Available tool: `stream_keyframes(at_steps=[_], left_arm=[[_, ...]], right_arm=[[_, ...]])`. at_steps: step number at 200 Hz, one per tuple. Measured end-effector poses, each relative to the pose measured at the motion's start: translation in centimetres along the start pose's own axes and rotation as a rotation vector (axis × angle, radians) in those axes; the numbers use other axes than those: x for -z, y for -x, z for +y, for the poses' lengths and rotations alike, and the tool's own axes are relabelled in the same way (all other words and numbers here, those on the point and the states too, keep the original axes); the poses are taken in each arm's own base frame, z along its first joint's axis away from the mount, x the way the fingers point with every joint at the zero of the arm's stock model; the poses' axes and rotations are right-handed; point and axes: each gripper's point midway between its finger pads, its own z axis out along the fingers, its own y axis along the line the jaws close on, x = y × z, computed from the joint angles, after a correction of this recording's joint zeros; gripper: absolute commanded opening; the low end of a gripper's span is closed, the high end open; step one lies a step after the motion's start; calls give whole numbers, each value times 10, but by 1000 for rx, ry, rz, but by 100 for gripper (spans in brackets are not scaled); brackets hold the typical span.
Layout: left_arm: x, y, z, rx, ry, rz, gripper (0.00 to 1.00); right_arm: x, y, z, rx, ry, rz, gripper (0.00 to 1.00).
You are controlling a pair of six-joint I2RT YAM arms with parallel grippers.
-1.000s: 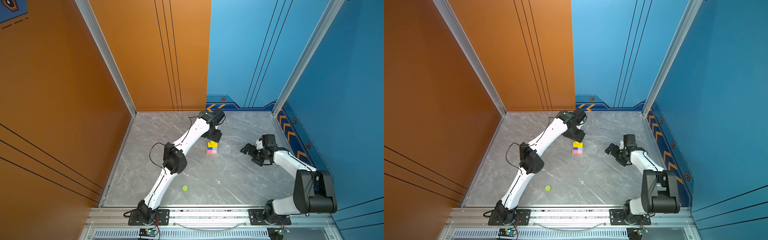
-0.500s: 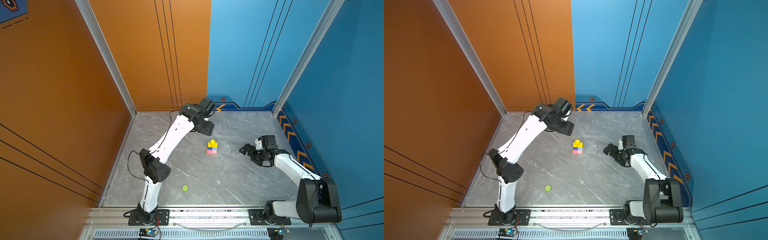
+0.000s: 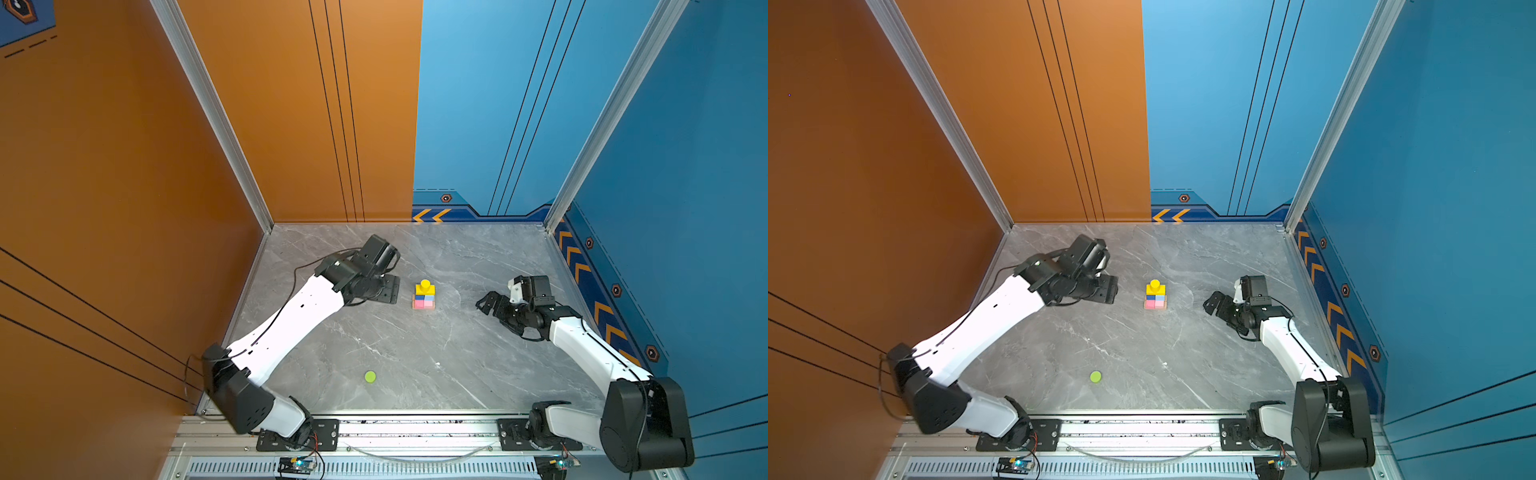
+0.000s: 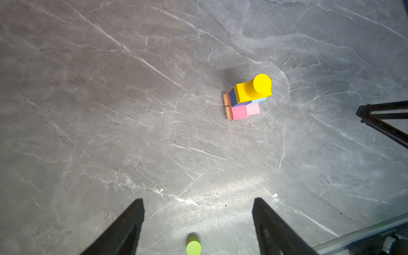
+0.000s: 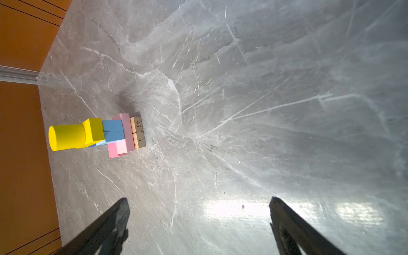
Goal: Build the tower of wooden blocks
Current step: 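Move the left gripper down over the lime-green cylinder near the robot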
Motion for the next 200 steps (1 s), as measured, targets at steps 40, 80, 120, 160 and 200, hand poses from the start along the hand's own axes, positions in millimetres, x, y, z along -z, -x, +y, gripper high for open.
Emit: stream_keyframes(at_steps=[40,80,120,160,200], left_arm=[[-2,-51,17,76,-5,4,74],[-16,-104,24,100,-16,33,71],[-36,-151,30,137,-53,44,65],[-47,-166,26,163,-72,65,63],[-63,-180,17,129,-49,129,63]], right_arm=[[-2,-7,-3,13,-23,6,100],[5,-13,-4,16,-20,-18,100],[11,-14,1,24,-6,-42,100],[18,-22,-8,15,-17,-83,100],[20,-31,-19,4,-36,-100,100]])
